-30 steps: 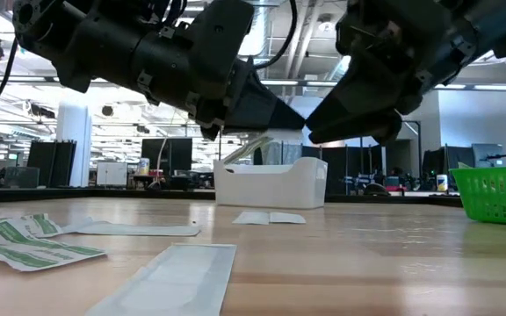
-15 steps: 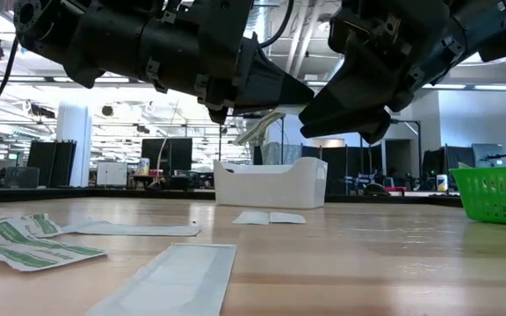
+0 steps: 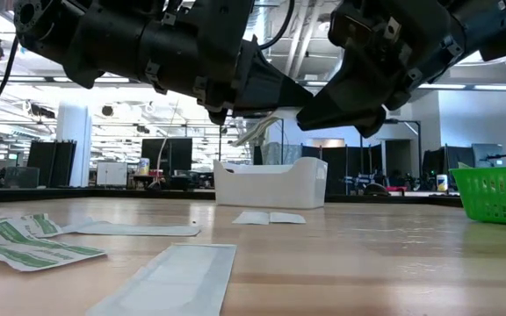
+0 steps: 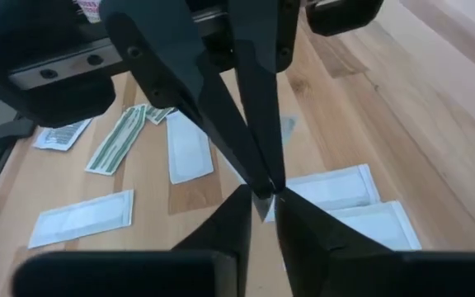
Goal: Pick & Place First Aid Supplies
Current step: Put the bandage pack into the green bin
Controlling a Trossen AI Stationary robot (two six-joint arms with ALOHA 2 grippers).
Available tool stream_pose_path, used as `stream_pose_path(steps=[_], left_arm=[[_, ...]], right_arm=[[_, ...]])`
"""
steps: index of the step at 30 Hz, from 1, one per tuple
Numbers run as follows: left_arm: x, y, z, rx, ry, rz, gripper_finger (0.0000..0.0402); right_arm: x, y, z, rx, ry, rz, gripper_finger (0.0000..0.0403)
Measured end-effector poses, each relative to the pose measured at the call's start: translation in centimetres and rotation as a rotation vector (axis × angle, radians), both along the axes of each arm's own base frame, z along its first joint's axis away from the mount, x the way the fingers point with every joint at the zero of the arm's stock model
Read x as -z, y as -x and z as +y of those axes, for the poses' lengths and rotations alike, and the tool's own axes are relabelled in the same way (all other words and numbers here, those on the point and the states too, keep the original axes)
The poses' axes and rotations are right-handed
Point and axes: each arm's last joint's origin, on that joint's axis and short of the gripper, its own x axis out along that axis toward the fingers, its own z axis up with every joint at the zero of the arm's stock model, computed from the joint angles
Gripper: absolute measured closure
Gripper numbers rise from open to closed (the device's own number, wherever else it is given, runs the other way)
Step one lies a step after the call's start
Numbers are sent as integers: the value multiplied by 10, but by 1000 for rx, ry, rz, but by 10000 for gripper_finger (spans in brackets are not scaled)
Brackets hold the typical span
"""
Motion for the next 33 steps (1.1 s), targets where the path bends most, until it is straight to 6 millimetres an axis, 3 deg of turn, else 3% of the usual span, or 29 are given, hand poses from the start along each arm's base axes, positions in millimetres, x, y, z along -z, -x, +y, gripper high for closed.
stream_pose_path(steps=[4, 15, 27, 33], left_arm=[[0, 0, 0, 1, -1, 4, 393], [2, 0, 0, 4, -9, 25, 365], [5, 1, 0, -1, -21, 52, 308], [7, 1, 0, -1, -27, 66, 305]], right_arm=[[0, 1, 2, -35, 48, -1, 396], [1, 3, 7, -68, 84, 7, 402], [11, 17, 6, -61, 111, 213, 403], [-23, 42, 12, 75, 218, 411, 403]])
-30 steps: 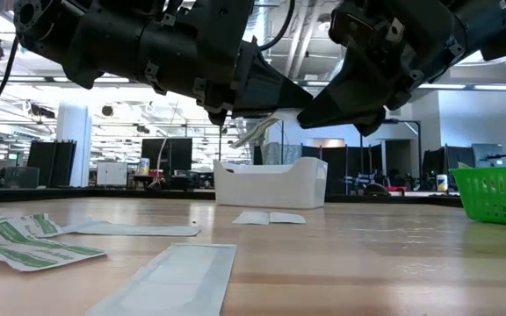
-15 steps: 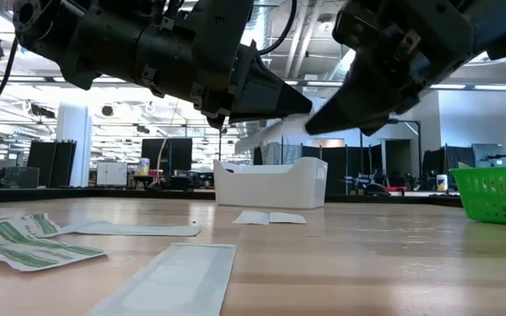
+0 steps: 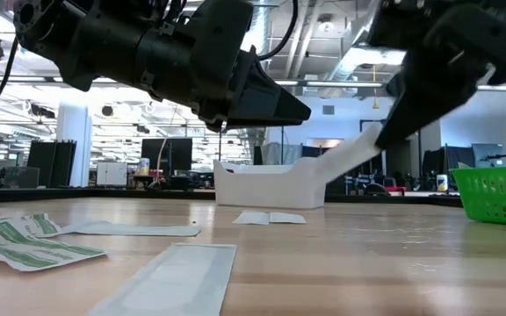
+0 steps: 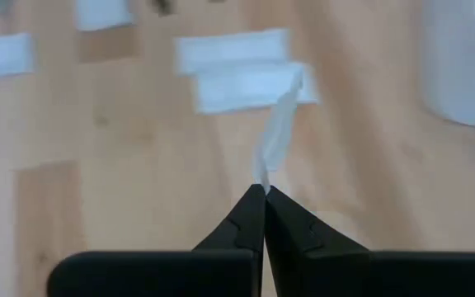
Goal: Pick & Place First Aid Supplies
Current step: Put the bandage pack into the green bin
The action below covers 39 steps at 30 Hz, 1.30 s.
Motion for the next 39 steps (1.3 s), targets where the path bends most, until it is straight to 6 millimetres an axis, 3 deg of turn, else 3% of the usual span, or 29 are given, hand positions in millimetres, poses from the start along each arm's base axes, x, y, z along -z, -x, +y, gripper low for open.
stream_pose_path(steps=[7, 13, 21, 29, 35, 39], left_arm=[[0, 0, 0, -1, 7, 1, 307], [1, 0, 0, -1, 6, 4, 307], [1, 0, 0, -1, 5, 7, 307], [1, 0, 0, -1, 5, 8, 307], [1, 0, 0, -1, 5, 8, 307], [1, 0, 0, -1, 4, 11, 307]], right_arm=[[-34, 52, 16, 41, -14, 112, 403], [-43, 100, 21, 162, -6, 194, 403], [-51, 145, 13, 457, 62, 183, 395], [-42, 148, 30, 397, 19, 202, 340], [-41, 145, 26, 422, 72, 215, 303], [-43, 133, 23, 366, 129, 84, 293]])
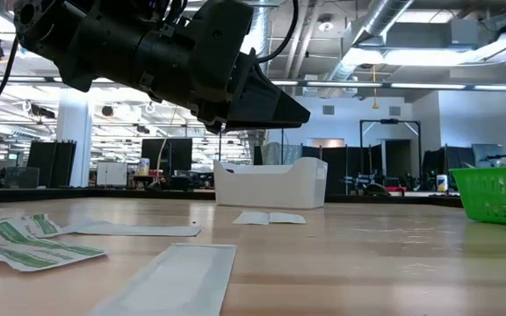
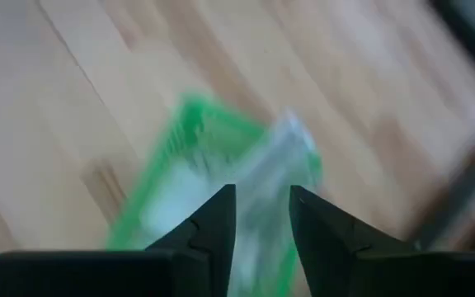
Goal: Pick & Place First Aid Supplies
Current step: Put the bandage pack into the green bin
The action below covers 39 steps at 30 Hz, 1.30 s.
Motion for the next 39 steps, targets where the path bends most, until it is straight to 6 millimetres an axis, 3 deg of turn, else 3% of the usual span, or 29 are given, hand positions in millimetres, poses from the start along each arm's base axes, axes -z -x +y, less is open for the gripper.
stream_pose_path(steps=[5, 12, 17, 22, 30, 37, 39], left_arm=[[5, 0, 4, -47, -32, 45, 302], [25, -1, 31, -169, 31, 243, 255], [34, -1, 46, -228, 75, 326, 224], [38, 1, 47, -225, 64, 367, 222], [54, 3, 47, -224, 83, 396, 258], [53, 4, 47, -212, 69, 383, 375], [48, 5, 46, -204, 68, 365, 392]], right_arm=[[-2, -29, 5, -165, 75, -172, 290], [-6, -62, 9, -277, 42, -241, 290], [-8, -72, 6, -295, 39, -259, 290], [-8, -74, 3, -279, 41, -258, 290], [-8, -75, 4, -278, 34, -269, 290], [-10, -81, 7, -265, 1, -321, 290], [-7, -85, 8, -263, 0, -331, 290]])
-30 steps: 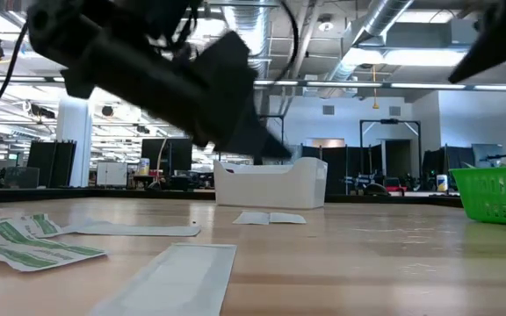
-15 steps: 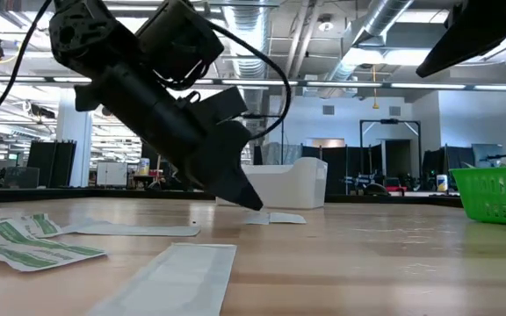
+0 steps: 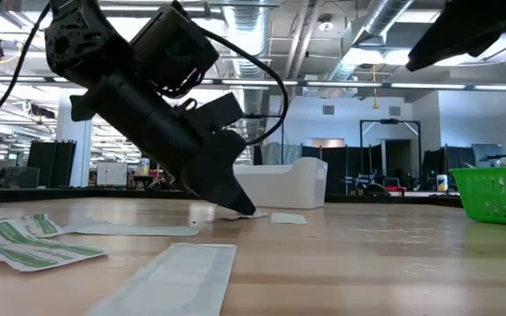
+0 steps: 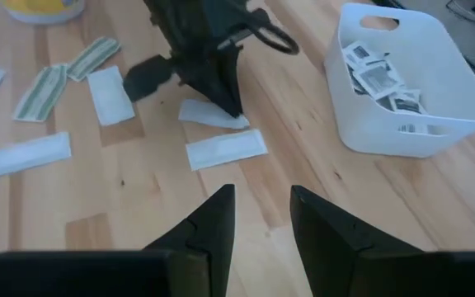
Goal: Pick & Place First Aid Supplies
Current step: Put the bandage pack into the green bin
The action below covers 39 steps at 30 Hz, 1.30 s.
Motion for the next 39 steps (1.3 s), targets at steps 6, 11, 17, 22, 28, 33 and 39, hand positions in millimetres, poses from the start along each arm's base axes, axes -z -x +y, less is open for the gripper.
stream_pose_path(steps=[6, 11, 17, 22, 28, 33, 39], left_arm=[[-26, 1, -17, 72, -14, -145, 395], [-42, 1, -35, 148, -56, -289, 395], [-48, 5, -50, 195, -112, -335, 396], [-48, 8, -55, 163, -135, -338, 396], [-50, 12, -62, 97, -153, -353, 396], [-50, 14, -65, 98, -151, -360, 397], [-52, 14, -65, 93, -142, -381, 396]], right_arm=[[27, -29, 0, 31, 58, 33, 290], [55, -62, -13, 86, -13, 72, 290], [66, -86, -22, -43, -170, 118, 290], [55, -86, -16, -163, -190, 93, 290], [39, -72, -13, -245, -113, 115, 290], [31, -58, -22, -204, -53, 5, 290], [57, -52, -46, -340, -258, -276, 290]])
